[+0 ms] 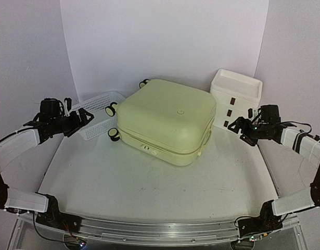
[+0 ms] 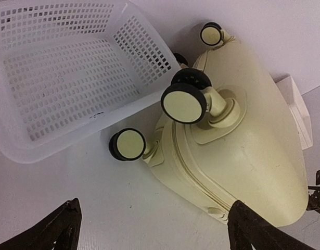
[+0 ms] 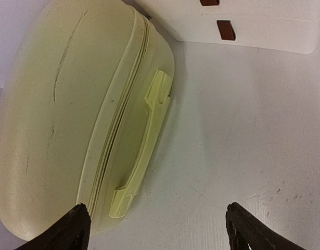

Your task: Open, take out, and arrange the luggage

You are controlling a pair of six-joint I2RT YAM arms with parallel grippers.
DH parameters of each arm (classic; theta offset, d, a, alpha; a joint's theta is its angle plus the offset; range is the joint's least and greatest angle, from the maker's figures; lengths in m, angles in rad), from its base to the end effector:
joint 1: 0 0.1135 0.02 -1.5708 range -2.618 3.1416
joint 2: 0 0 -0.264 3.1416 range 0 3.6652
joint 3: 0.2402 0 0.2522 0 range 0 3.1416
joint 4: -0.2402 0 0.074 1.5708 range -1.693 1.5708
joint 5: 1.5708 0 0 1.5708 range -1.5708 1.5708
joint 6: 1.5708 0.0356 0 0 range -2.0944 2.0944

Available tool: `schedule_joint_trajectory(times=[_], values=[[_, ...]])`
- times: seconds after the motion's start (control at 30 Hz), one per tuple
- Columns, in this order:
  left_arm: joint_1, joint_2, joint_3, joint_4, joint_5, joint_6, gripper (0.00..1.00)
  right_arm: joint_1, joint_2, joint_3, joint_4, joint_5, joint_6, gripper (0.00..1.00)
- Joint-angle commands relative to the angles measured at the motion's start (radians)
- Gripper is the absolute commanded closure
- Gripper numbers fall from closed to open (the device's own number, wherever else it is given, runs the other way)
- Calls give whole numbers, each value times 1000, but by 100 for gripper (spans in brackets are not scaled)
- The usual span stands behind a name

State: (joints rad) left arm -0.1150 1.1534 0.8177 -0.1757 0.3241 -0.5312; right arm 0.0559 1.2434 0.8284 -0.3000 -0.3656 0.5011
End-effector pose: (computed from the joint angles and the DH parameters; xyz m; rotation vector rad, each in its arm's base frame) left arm 0.2550 -0.0409 0.2781 -0.2401 2.1224 -0.7249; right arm 0.2633 0.0275 0.2493 0.3216 2.3069 0.7035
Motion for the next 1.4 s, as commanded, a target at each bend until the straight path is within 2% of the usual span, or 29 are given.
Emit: schedule_joint_trajectory(times=[0.0, 0.07, 0.27, 0.47, 0.67, 0.83, 0.93, 1.1, 1.23, 1.33, 1.37], values=[[0, 116, 157, 32, 105, 28, 1, 34, 21, -18, 123, -111, 84, 13], [0, 180, 216, 31, 122, 22, 2, 68, 49, -25, 149, -81, 114, 17], [1, 366, 400, 31, 195, -3, 3, 171, 178, 29, 168, -1, 182, 17], [-1, 536, 530, 30, 213, -52, 4, 177, 246, 48, 208, 19, 215, 14], [-3, 692, 697, 30, 259, -112, 1, 184, 256, 55, 226, 16, 224, 13], [-3, 782, 782, 30, 278, -173, 2, 189, 237, 38, 226, 33, 226, 5], [-15, 832, 816, 30, 300, -209, 14, 190, 215, 24, 226, 40, 227, 3], [-43, 837, 809, 30, 317, -221, 18, 189, 186, 33, 204, 46, 220, 3], [-72, 801, 744, 30, 353, -208, 26, 189, 155, 50, 173, 43, 212, 3], [-96, 751, 670, 30, 422, -169, 44, 190, 107, 52, 157, 28, 194, 3], [-98, 731, 639, 30, 451, -163, 46, 190, 91, 54, 148, 25, 185, 2]])
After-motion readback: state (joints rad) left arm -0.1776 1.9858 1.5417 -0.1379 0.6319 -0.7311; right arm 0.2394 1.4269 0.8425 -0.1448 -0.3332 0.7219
